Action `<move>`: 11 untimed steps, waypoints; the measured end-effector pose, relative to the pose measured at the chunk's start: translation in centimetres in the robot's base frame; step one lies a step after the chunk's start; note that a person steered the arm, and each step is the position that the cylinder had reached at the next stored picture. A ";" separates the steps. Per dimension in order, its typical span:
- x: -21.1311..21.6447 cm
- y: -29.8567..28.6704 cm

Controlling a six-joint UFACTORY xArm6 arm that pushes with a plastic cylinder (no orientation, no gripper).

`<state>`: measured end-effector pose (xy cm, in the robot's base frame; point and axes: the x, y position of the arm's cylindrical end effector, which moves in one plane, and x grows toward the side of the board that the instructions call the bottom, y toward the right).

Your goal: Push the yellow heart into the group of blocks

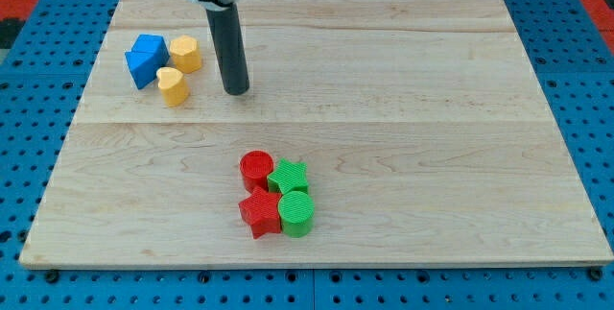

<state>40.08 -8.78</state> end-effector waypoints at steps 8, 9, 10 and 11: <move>1.6 -7.7; -0.3 -9.9; -0.7 -10.3; -0.7 -10.3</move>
